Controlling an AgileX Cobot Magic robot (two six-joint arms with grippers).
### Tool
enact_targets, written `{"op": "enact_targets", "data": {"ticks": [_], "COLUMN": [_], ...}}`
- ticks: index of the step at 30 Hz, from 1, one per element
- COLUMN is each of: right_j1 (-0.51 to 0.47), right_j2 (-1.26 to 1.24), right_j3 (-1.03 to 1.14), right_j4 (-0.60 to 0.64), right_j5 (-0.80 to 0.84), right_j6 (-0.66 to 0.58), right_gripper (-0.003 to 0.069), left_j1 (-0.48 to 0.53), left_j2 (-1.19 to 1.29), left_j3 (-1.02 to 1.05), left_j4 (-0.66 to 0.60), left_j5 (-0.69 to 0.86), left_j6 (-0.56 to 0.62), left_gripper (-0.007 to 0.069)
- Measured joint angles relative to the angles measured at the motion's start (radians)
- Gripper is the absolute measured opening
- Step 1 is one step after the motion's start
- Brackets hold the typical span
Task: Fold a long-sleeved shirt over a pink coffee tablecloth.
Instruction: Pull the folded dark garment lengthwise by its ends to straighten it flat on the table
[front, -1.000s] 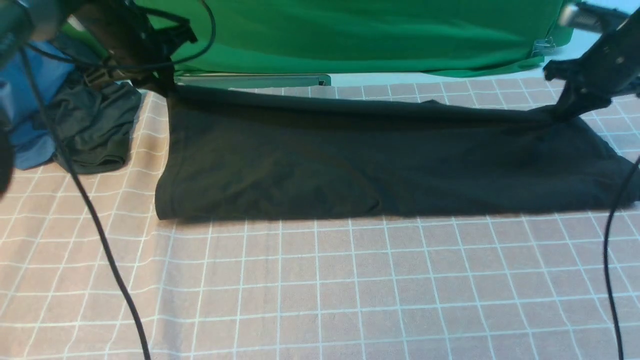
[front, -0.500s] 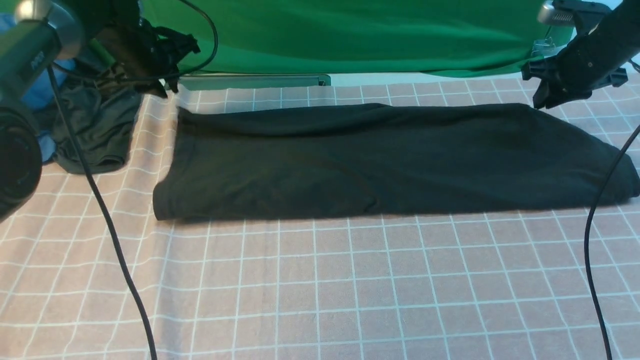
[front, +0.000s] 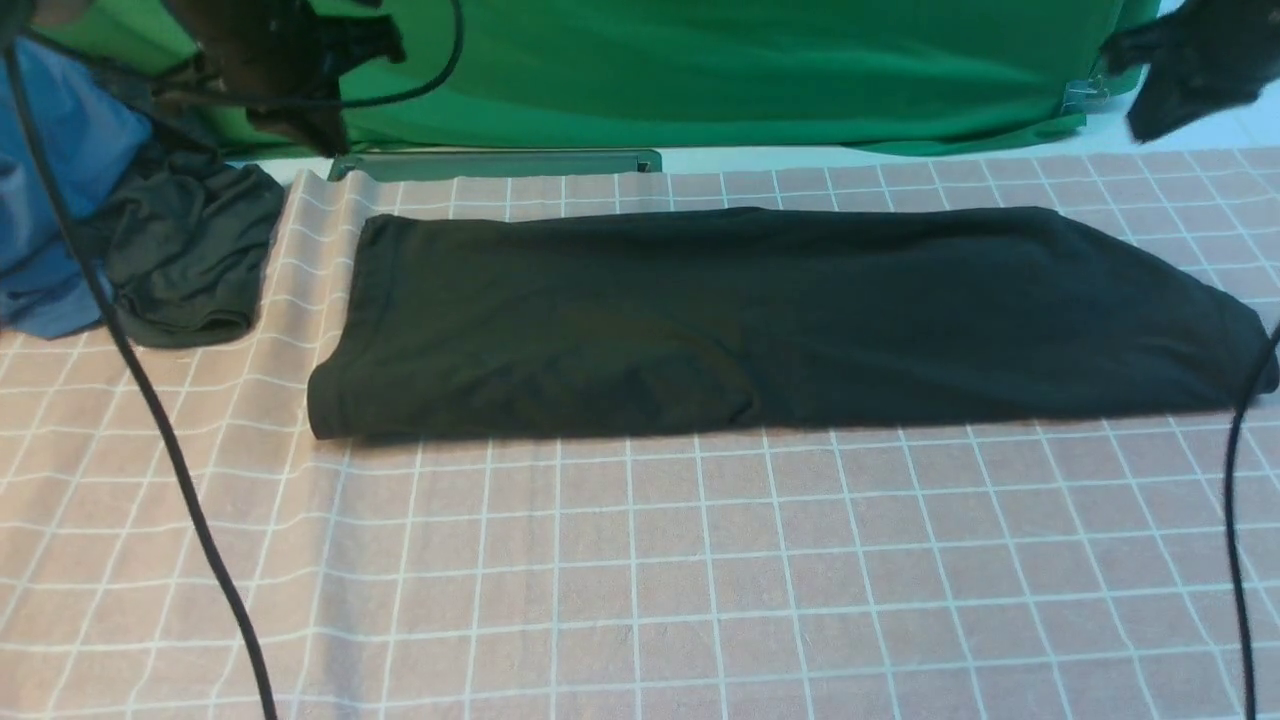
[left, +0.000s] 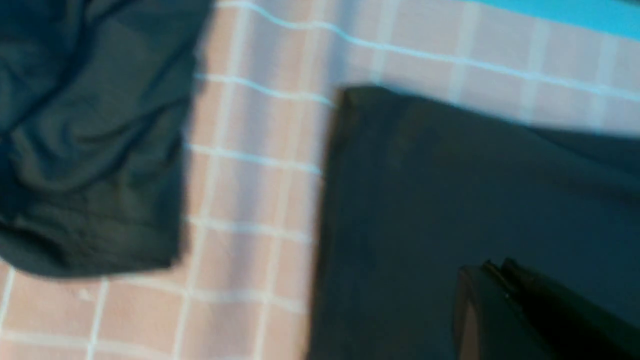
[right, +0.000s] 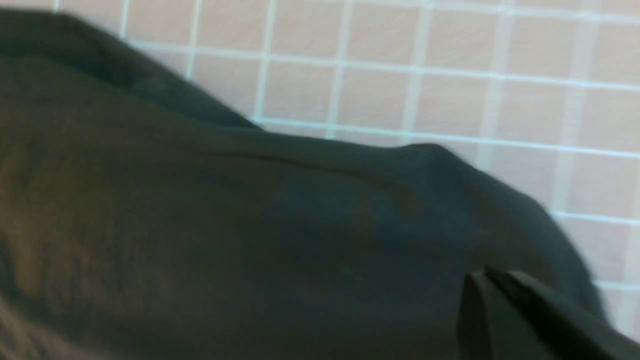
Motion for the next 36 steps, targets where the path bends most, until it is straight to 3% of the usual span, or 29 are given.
{"op": "enact_targets", "data": {"ticks": [7, 9, 11, 15, 16, 18, 21, 24, 29, 33, 34, 36], "right_j1": [-0.092, -0.136, -0.184, -0.222, -0.223, -0.22, -0.202, -0.186, -0.155, -0.15, -0.15, -0.15], "right_j2": [-0.133, -0.139, -0.126, -0.064, -0.061, -0.018, 0.032, 0.067, 0.134, 0.139, 0.14, 0.14], "right_j3": [0.238, 0.298, 0.355, 0.381, 0.381, 0.381, 0.381, 0.381, 0.38, 0.377, 0.374, 0.363], "right_j4": [-0.081, -0.085, -0.092, -0.098, -0.095, -0.066, -0.035, -0.026, -0.029, -0.035, -0.035, -0.039], "right_j5": [0.008, 0.01, -0.002, -0.055, -0.064, -0.127, -0.187, -0.215, -0.246, -0.249, -0.243, -0.225], "right_j6": [0.017, 0.037, 0.046, 0.049, 0.049, 0.049, 0.041, 0.039, 0.01, 0.001, -0.02, -0.027], "right_gripper": [0.0046, 0.0087, 0.0173, 0.0435, 0.0449, 0.0599, 0.0665, 0.0662, 0.0545, 0.0344, 0.0198, 0.0098], "left_j1": [-0.062, -0.079, -0.093, -0.11, -0.111, -0.112, -0.112, -0.112, -0.112, -0.112, -0.112, -0.112], "left_j2": [-0.286, -0.369, -0.447, -0.547, -0.55, -0.575, -0.578, -0.578, -0.587, -0.588, -0.588, -0.589], "left_j3": [0.429, 0.572, 0.718, 0.925, 0.932, 0.998, 1.028, 1.029, 1.029, 1.029, 1.029, 1.03], "left_j4": [-0.009, -0.037, -0.073, -0.122, -0.123, -0.13, -0.13, -0.13, -0.13, -0.13, -0.13, -0.13], "left_j5": [-0.109, -0.168, -0.234, -0.334, -0.337, -0.358, -0.368, -0.37, -0.378, -0.378, -0.377, -0.371], "left_j6": [0.0, 0.0, 0.0, 0.0, 0.0, 0.0, 0.005, 0.012, 0.024, 0.024, 0.024, 0.025], "left_gripper": [0.0013, 0.0013, 0.0013, 0.0013, 0.0013, 0.0013, 0.0013, 0.0013, 0.0013, 0.0013, 0.0013, 0.0013]}}
